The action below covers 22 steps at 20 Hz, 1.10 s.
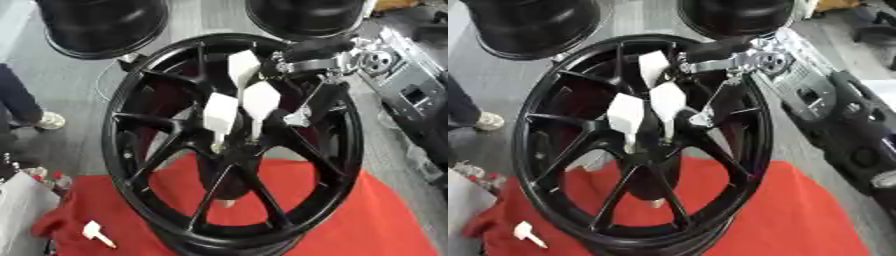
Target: Pull the pin out of the wheel hub.
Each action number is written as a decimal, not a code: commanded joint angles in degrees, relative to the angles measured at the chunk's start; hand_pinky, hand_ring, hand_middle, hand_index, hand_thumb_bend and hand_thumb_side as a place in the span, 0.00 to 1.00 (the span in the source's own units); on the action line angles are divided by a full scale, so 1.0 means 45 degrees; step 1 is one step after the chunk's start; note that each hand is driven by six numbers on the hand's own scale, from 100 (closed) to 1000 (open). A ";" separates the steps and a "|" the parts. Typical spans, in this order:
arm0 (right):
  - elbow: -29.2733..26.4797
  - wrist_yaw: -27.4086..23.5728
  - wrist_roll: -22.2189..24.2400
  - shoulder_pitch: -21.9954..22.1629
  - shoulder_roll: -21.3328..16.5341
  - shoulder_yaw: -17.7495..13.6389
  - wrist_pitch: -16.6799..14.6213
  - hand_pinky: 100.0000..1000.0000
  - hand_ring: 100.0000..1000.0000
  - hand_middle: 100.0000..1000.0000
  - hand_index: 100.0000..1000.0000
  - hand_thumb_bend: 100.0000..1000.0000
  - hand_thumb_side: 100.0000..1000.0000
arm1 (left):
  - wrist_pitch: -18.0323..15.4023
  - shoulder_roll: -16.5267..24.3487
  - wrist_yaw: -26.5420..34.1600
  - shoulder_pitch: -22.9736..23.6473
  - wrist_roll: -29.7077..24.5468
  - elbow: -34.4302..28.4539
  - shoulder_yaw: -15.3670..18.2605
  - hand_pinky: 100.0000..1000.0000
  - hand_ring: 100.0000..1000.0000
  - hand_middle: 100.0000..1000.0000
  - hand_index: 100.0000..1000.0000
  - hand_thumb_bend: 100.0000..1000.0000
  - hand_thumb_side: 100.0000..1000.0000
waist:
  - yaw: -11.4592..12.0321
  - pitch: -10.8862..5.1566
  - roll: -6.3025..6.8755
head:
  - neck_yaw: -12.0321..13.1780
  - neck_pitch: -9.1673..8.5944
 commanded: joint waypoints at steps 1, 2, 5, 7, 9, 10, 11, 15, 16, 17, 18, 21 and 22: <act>-0.0186 -0.0394 -0.0187 -0.0227 -0.0327 -0.0280 0.0141 0.45 0.23 0.41 0.54 0.00 0.14 | 0.0020 0.0141 0.0003 -0.0160 0.0016 -0.0160 -0.0017 0.68 0.59 0.55 0.73 0.08 0.93 | 0.0031 -0.0156 -0.0032 | 0.0003 0.0027; -0.0230 -0.0572 -0.0221 -0.0228 -0.0380 -0.0327 0.0193 0.44 0.23 0.41 0.53 0.00 0.14 | 0.0027 0.0147 0.0006 -0.0158 0.0029 -0.0162 -0.0012 0.68 0.59 0.56 0.73 0.08 0.93 | 0.0031 -0.0167 -0.0041 | 0.0005 0.0032; -0.0376 -0.1142 -0.0279 -0.0255 -0.0538 -0.0451 0.0389 0.44 0.23 0.41 0.53 0.00 0.14 | 0.0051 0.0158 -0.0008 -0.0145 0.0051 -0.0160 -0.0009 0.68 0.59 0.56 0.73 0.08 0.93 | 0.0026 -0.0193 -0.0063 | 0.0007 0.0040; -0.0452 -0.1334 -0.0246 -0.0262 -0.0591 -0.0478 0.0506 0.44 0.23 0.41 0.53 0.00 0.14 | 0.0057 0.0159 -0.0011 -0.0144 0.0055 -0.0162 -0.0010 0.68 0.59 0.56 0.73 0.08 0.93 | 0.0026 -0.0196 -0.0067 | 0.0007 0.0041; -0.0506 -0.1409 -0.0216 -0.0263 -0.0612 -0.0490 0.0581 0.44 0.23 0.41 0.53 0.00 0.14 | 0.0060 0.0160 -0.0012 -0.0143 0.0057 -0.0164 -0.0010 0.68 0.59 0.56 0.73 0.08 0.93 | 0.0026 -0.0197 -0.0068 | 0.0007 0.0041; -0.0524 -0.1426 -0.0206 -0.0263 -0.0618 -0.0493 0.0604 0.44 0.23 0.41 0.53 0.00 0.14 | 0.0061 0.0160 -0.0012 -0.0143 0.0057 -0.0165 -0.0011 0.68 0.59 0.56 0.73 0.08 0.93 | 0.0026 -0.0197 -0.0068 | 0.0007 0.0041; -0.0537 -0.1437 -0.0199 -0.0262 -0.0621 -0.0495 0.0621 0.44 0.23 0.41 0.53 0.00 0.14 | 0.0061 0.0160 -0.0012 -0.0143 0.0057 -0.0165 -0.0011 0.68 0.59 0.56 0.73 0.08 0.93 | 0.0026 -0.0197 -0.0068 | 0.0007 0.0041; -0.0936 -0.1954 -0.0696 -0.0498 -0.1446 -0.1319 0.0616 0.42 0.23 0.42 0.52 0.00 0.11 | 0.0169 0.0281 -0.0111 -0.0069 0.0092 -0.0069 0.0046 0.68 0.59 0.55 0.73 0.09 0.93 | -0.0189 -0.0397 -0.0270 | 0.0365 0.0184; -0.1045 -0.2157 -0.0898 -0.0438 -0.1736 -0.1600 0.0577 0.42 0.23 0.42 0.52 0.00 0.11 | 0.0191 0.0300 -0.0121 -0.0074 0.0082 -0.0062 0.0037 0.68 0.59 0.55 0.73 0.09 0.93 | -0.0187 -0.0412 -0.0304 | 0.0376 0.0190; -0.1129 -0.2365 -0.1106 -0.0371 -0.1943 -0.1743 0.0552 0.42 0.23 0.42 0.52 0.00 0.11 | 0.0207 0.0311 -0.0128 -0.0079 0.0071 -0.0060 0.0029 0.68 0.59 0.55 0.73 0.09 0.93 | -0.0178 -0.0418 -0.0325 | 0.0374 0.0193; -0.1185 -0.2582 -0.1300 -0.0323 -0.2089 -0.1788 0.0556 0.42 0.23 0.42 0.52 0.00 0.11 | 0.0217 0.0317 -0.0131 -0.0083 0.0062 -0.0061 0.0024 0.68 0.59 0.55 0.73 0.09 0.93 | -0.0170 -0.0421 -0.0337 | 0.0370 0.0194; -0.1100 -0.3214 -0.1819 -0.0188 -0.2751 -0.2302 0.0698 0.41 0.23 0.42 0.53 0.00 0.12 | 0.0277 0.0455 -0.0219 0.0005 0.0132 -0.0045 0.0134 0.68 0.59 0.55 0.73 0.10 0.93 | -0.0544 -0.0516 -0.0533 | 0.0808 0.0197; -0.1050 -0.3432 -0.2029 -0.0032 -0.3080 -0.2621 0.0688 0.41 0.22 0.42 0.53 0.00 0.13 | 0.0289 0.0507 -0.0252 0.0039 0.0175 -0.0049 0.0187 0.68 0.59 0.55 0.73 0.09 0.93 | -0.0678 -0.0528 -0.0589 | 0.0951 0.0194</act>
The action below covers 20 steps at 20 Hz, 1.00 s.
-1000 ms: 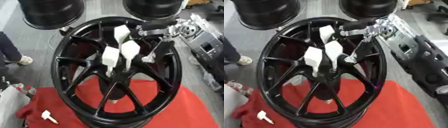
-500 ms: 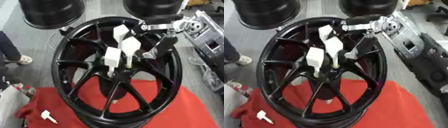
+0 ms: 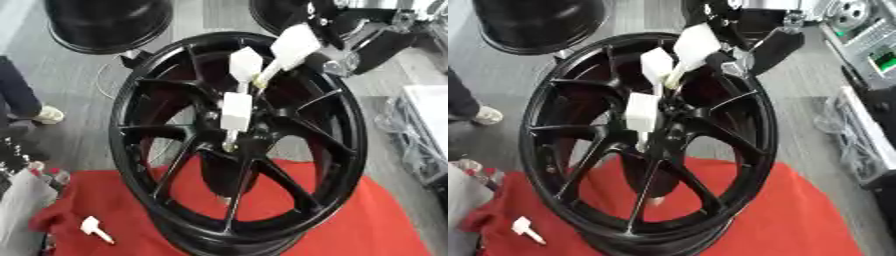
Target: Pull the pin out of the wheel hub.
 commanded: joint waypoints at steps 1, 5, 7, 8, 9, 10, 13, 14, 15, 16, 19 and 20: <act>-0.0071 -0.0732 -0.0663 0.0151 -0.1373 -0.1067 -0.0015 0.40 0.22 0.42 0.53 0.00 0.15 | 0.0065 0.0439 -0.0125 0.0021 0.0102 -0.0160 0.0195 0.68 0.59 0.55 0.73 0.09 0.93 | -0.0134 -0.0316 -0.0073 | 0.0396 -0.0024; 0.0436 -0.1589 -0.1517 0.1110 -0.2674 -0.2445 -0.0385 0.39 0.22 0.42 0.53 0.00 0.20 | 0.0100 0.0510 -0.0194 0.0043 0.0187 -0.0179 0.0276 0.68 0.59 0.55 0.73 0.09 0.94 | -0.0365 -0.0288 -0.0179 | 0.0612 -0.0040; 0.0852 -0.1998 -0.1926 0.1722 -0.3260 -0.3109 -0.0519 0.39 0.22 0.42 0.53 0.00 0.25 | 0.0095 0.0529 -0.0221 0.0060 0.0234 -0.0184 0.0337 0.68 0.59 0.55 0.73 0.09 0.94 | -0.0522 -0.0253 -0.0179 | 0.0766 -0.0056; 0.1121 -0.2203 -0.2131 0.2046 -0.3537 -0.3442 -0.0543 0.39 0.22 0.42 0.53 0.00 0.27 | 0.0082 0.0536 -0.0234 0.0074 0.0283 -0.0188 0.0397 0.68 0.59 0.55 0.73 0.09 0.94 | -0.0637 -0.0228 -0.0168 | 0.0861 -0.0069; 0.1423 -0.2408 -0.2336 0.2375 -0.3749 -0.3776 -0.0602 0.39 0.23 0.42 0.53 0.00 0.29 | 0.0068 0.0539 -0.0242 0.0085 0.0333 -0.0192 0.0456 0.68 0.59 0.55 0.73 0.09 0.94 | -0.0748 -0.0202 -0.0159 | 0.0952 -0.0082; 0.1748 -0.2618 -0.2545 0.2713 -0.3901 -0.4116 -0.0647 0.40 0.23 0.42 0.54 0.00 0.33 | 0.0056 0.0537 -0.0249 0.0093 0.0393 -0.0196 0.0522 0.68 0.59 0.55 0.73 0.09 0.94 | -0.0872 -0.0173 -0.0143 | 0.1052 -0.0098; 0.2710 -0.3218 -0.3146 0.3688 -0.4008 -0.5092 -0.0646 0.40 0.24 0.43 0.54 0.00 0.36 | 0.0017 0.0521 -0.0261 0.0104 0.0578 -0.0221 0.0722 0.68 0.59 0.55 0.73 0.09 0.94 | -0.1242 -0.0062 -0.0075 | 0.1392 -0.0200; 0.3025 -0.3413 -0.3340 0.4004 -0.3943 -0.5408 -0.0579 0.40 0.24 0.43 0.54 0.00 0.37 | -0.0004 0.0521 -0.0264 0.0108 0.0649 -0.0234 0.0796 0.68 0.59 0.55 0.73 0.09 0.94 | -0.1372 -0.0018 -0.0046 | 0.1507 -0.0242; 0.3344 -0.3609 -0.3537 0.4323 -0.3828 -0.5727 -0.0514 0.40 0.25 0.43 0.55 0.00 0.37 | -0.0027 0.0523 -0.0265 0.0107 0.0717 -0.0247 0.0862 0.68 0.59 0.55 0.73 0.09 0.94 | -0.1498 0.0027 -0.0021 | 0.1603 -0.0278; 0.3666 -0.3807 -0.3735 0.4645 -0.3668 -0.6049 -0.0432 0.41 0.27 0.45 0.57 0.00 0.38 | -0.0050 0.0525 -0.0255 0.0098 0.0782 -0.0264 0.0924 0.68 0.59 0.55 0.73 0.09 0.94 | -0.1618 0.0071 -0.0004 | 0.1669 -0.0299; 0.4640 -0.4407 -0.4334 0.5619 -0.2935 -0.7024 -0.0055 0.42 0.32 0.49 0.61 0.00 0.38 | -0.0089 0.0525 -0.0272 0.0068 0.0952 -0.0286 0.1081 0.68 0.59 0.55 0.73 0.09 0.94 | -0.1990 0.0222 0.0073 | 0.1835 -0.0401; 0.4967 -0.4608 -0.4535 0.5946 -0.2645 -0.7350 0.0086 0.42 0.34 0.53 0.65 0.00 0.38 | -0.0103 0.0527 -0.0285 0.0053 0.0997 -0.0296 0.1125 0.68 0.59 0.55 0.73 0.09 0.94 | -0.2102 0.0274 0.0092 | 0.1872 -0.0436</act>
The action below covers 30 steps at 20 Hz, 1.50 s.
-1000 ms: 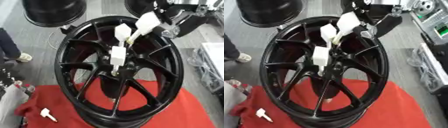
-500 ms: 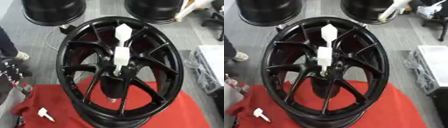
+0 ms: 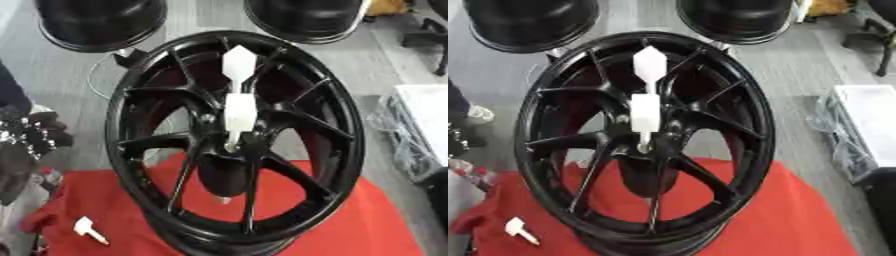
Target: Pull the pin out of the wheel hub.
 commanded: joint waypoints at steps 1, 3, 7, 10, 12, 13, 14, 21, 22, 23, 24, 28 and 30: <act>0.0967 -0.0639 -0.0672 0.0583 0.0422 -0.1220 0.0418 0.45 0.39 0.63 0.74 0.00 0.36 | -0.0058 0.0271 -0.0046 -0.0143 0.0197 -0.0270 0.0244 0.68 0.59 0.55 0.73 0.09 0.95 | -0.0196 -0.0035 0.0018 | 0.0175 -0.0269; 0.1614 -0.0502 -0.1070 0.1230 0.1056 -0.1867 0.0795 0.47 0.46 0.78 0.84 0.00 0.27 | -0.0087 0.0268 -0.0073 -0.0176 0.0269 -0.0282 0.0308 0.68 0.59 0.55 0.73 0.09 0.95 | -0.0321 0.0073 0.0067 | 0.0159 -0.0384; 0.2917 0.0222 -0.1872 0.2533 0.2356 -0.3170 0.1590 0.49 0.50 0.87 0.88 0.00 0.55 | -0.0144 0.0210 -0.0051 -0.0274 0.0282 -0.0300 0.0290 0.68 0.59 0.55 0.73 0.09 0.95 | -0.0136 0.0193 0.0144 | -0.0187 -0.0545; 0.3896 0.0597 -0.2474 0.3513 0.2847 -0.4147 0.2192 0.49 0.50 0.87 0.88 0.00 0.55 | -0.0122 0.0217 -0.0056 -0.0268 0.0150 -0.0282 0.0122 0.68 0.59 0.55 0.73 0.09 0.95 | 0.0219 0.0123 0.0059 | -0.0514 -0.0478; 0.4488 0.0456 -0.2882 0.4175 0.2754 -0.4467 0.2243 0.49 0.50 0.87 0.88 0.00 0.55 | -0.0104 0.0204 -0.0060 -0.0255 0.0044 -0.0265 0.0013 0.68 0.59 0.55 0.73 0.09 0.95 | 0.0430 0.0064 0.0027 | -0.0702 -0.0416; 0.4618 0.0303 -0.3079 0.4495 0.2740 -0.4493 0.2121 0.49 0.50 0.87 0.88 0.00 0.55 | -0.0097 0.0197 -0.0061 -0.0250 0.0002 -0.0259 -0.0025 0.68 0.59 0.55 0.73 0.09 0.95 | 0.0504 0.0042 0.0018 | -0.0769 -0.0393; 0.4768 0.0123 -0.3281 0.4823 0.2839 -0.4402 0.2074 0.48 0.46 0.90 0.89 0.00 1.00 | -0.0105 0.0131 -0.0044 -0.0265 -0.0027 -0.0258 -0.0045 0.68 0.59 0.55 0.73 0.08 0.95 | 0.0577 0.0077 0.0108 | -0.0950 -0.0462; 0.4313 -0.1228 -0.4652 0.6022 0.4849 -0.3669 0.1576 0.46 0.44 0.83 0.85 0.00 0.91 | -0.0054 -0.0132 -0.0024 -0.0195 -0.0218 -0.0226 -0.0215 0.68 0.59 0.55 0.73 0.09 0.95 | 0.0929 -0.0071 0.0244 | -0.1347 -0.0400; 0.4004 -0.1419 -0.4848 0.5852 0.5167 -0.3668 0.1385 0.46 0.43 0.82 0.85 0.00 0.86 | -0.0047 -0.0148 -0.0016 -0.0182 -0.0225 -0.0228 -0.0221 0.68 0.59 0.55 0.73 0.09 0.95 | 0.0945 -0.0091 0.0252 | -0.1353 -0.0400; 0.3685 -0.1530 -0.5047 0.5646 0.5490 -0.3623 0.1188 0.45 0.43 0.81 0.84 0.00 0.84 | -0.0042 -0.0157 -0.0016 -0.0174 -0.0228 -0.0232 -0.0224 0.68 0.59 0.55 0.73 0.09 0.95 | 0.0939 -0.0093 0.0258 | -0.1353 -0.0414; 0.3353 -0.1537 -0.5253 0.5440 0.5825 -0.3541 0.0983 0.45 0.43 0.80 0.84 0.00 0.78 | -0.0036 -0.0164 -0.0021 -0.0169 -0.0238 -0.0233 -0.0237 0.68 0.59 0.55 0.73 0.09 0.95 | 0.0931 -0.0097 0.0265 | -0.1359 -0.0414; 0.2076 -0.1045 -0.6040 0.4346 0.7104 -0.2768 0.0197 0.45 0.43 0.78 0.82 0.00 0.70 | -0.0014 -0.0237 -0.0024 -0.0170 -0.0317 -0.0234 -0.0317 0.68 0.59 0.55 0.73 0.09 0.95 | 0.0942 -0.0119 0.0313 | -0.1373 -0.0383; 0.1440 -0.0670 -0.6431 0.3799 0.7739 -0.2241 -0.0194 0.45 0.43 0.77 0.82 0.00 0.70 | 0.0001 -0.0289 -0.0022 -0.0180 -0.0341 -0.0231 -0.0342 0.68 0.59 0.55 0.73 0.09 0.95 | 0.0939 -0.0113 0.0354 | -0.1398 -0.0402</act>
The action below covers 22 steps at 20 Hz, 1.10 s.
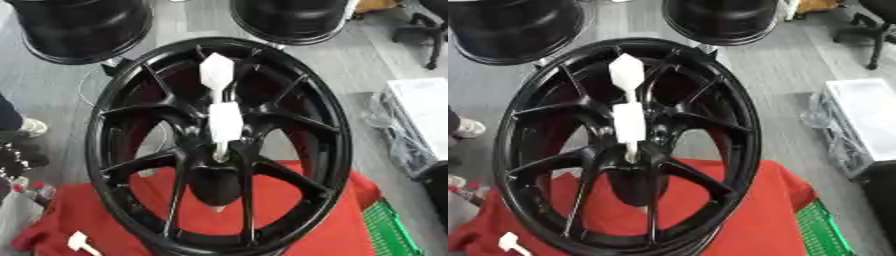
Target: Pull the pin out of the wheel hub.
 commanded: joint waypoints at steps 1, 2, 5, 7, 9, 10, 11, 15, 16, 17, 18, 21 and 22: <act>-0.1237 0.0575 -0.0663 -0.0575 0.0665 0.0719 -0.0613 0.45 0.43 0.77 0.82 0.00 0.68 | -0.0012 0.0062 0.0067 -0.0066 -0.0105 -0.0202 -0.0073 0.68 0.59 0.55 0.73 0.08 0.95 | 0.0025 -0.0250 0.0033 | -0.0045 -0.0048; -0.1560 0.0771 -0.0861 -0.0798 0.0987 0.1013 -0.0811 0.45 0.43 0.77 0.81 0.00 0.68 | -0.0022 0.0048 0.0078 -0.0063 -0.0119 -0.0214 -0.0087 0.68 0.59 0.55 0.73 0.08 0.95 | 0.0030 -0.0239 0.0053 | -0.0021 -0.0049; -0.2523 0.1363 -0.1454 -0.0959 0.1950 0.1768 -0.1404 0.46 0.43 0.76 0.81 0.00 0.71 | -0.0030 0.0014 0.0094 -0.0070 -0.0141 -0.0221 -0.0118 0.68 0.59 0.55 0.73 0.08 0.95 | 0.0014 -0.0205 0.0105 | 0.0004 -0.0077; -0.3175 0.1764 -0.1848 -0.0795 0.2599 0.2339 -0.1802 0.46 0.43 0.76 0.81 0.00 0.73 | -0.0034 -0.0008 0.0083 -0.0066 -0.0181 -0.0210 -0.0161 0.68 0.59 0.55 0.73 0.08 0.95 | 0.0010 -0.0194 0.0137 | -0.0025 -0.0143; -0.3838 0.2172 -0.2142 -0.0595 0.2982 0.2904 -0.1869 0.46 0.43 0.76 0.81 0.00 0.74 | -0.0048 -0.0023 0.0082 -0.0066 -0.0205 -0.0206 -0.0178 0.68 0.59 0.55 0.73 0.08 0.96 | 0.0047 -0.0179 0.0156 | -0.0020 -0.0189; -0.4180 0.2364 -0.2261 -0.0521 0.3070 0.3095 -0.1738 0.46 0.43 0.76 0.80 0.00 0.74 | -0.0056 -0.0032 0.0077 -0.0062 -0.0209 -0.0201 -0.0180 0.68 0.59 0.55 0.73 0.08 0.96 | 0.0071 -0.0172 0.0164 | 0.0003 -0.0193; -0.4520 0.2495 -0.2348 -0.0455 0.3129 0.3247 -0.1569 0.46 0.43 0.75 0.80 0.00 0.74 | -0.0063 -0.0046 0.0072 -0.0059 -0.0212 -0.0196 -0.0181 0.68 0.59 0.55 0.73 0.08 0.96 | 0.0079 -0.0169 0.0178 | 0.0018 -0.0201; -0.5869 0.2696 -0.2452 -0.0168 0.3208 0.3620 -0.0763 0.46 0.43 0.75 0.80 0.00 0.75 | -0.0115 -0.0084 0.0055 -0.0049 -0.0243 -0.0167 -0.0215 0.68 0.59 0.55 0.73 0.08 0.96 | 0.0035 -0.0145 0.0284 | -0.0012 -0.0281; -0.6127 0.2736 -0.2460 -0.0107 0.3213 0.3670 -0.0547 0.46 0.43 0.75 0.80 0.00 0.74 | -0.0138 -0.0085 0.0060 -0.0057 -0.0255 -0.0164 -0.0226 0.68 0.59 0.55 0.73 0.08 0.96 | 0.0038 -0.0137 0.0301 | -0.0034 -0.0277; -0.6335 0.2799 -0.2453 -0.0066 0.3209 0.3710 -0.0341 0.46 0.43 0.75 0.80 0.00 0.74 | -0.0156 -0.0085 0.0064 -0.0058 -0.0263 -0.0161 -0.0231 0.68 0.59 0.55 0.73 0.08 0.96 | 0.0054 -0.0133 0.0307 | -0.0058 -0.0264; -0.6519 0.2857 -0.2444 -0.0027 0.3210 0.3750 -0.0129 0.46 0.43 0.75 0.80 0.00 0.75 | -0.0169 -0.0094 0.0066 -0.0057 -0.0258 -0.0157 -0.0221 0.68 0.60 0.55 0.73 0.08 0.96 | 0.0076 -0.0125 0.0307 | -0.0090 -0.0275; -0.6970 0.2968 -0.2401 0.0027 0.3205 0.3870 0.0426 0.46 0.43 0.74 0.80 0.00 0.75 | -0.0185 -0.0124 0.0041 -0.0058 -0.0227 -0.0132 -0.0199 0.68 0.60 0.55 0.72 0.08 0.96 | 0.0080 -0.0089 0.0331 | -0.0116 -0.0334; -0.7061 0.2996 -0.2386 0.0033 0.3204 0.3898 0.0532 0.46 0.43 0.74 0.80 0.00 0.75 | -0.0191 -0.0120 0.0030 -0.0063 -0.0239 -0.0124 -0.0219 0.68 0.60 0.55 0.72 0.08 0.96 | 0.0067 -0.0087 0.0339 | -0.0127 -0.0330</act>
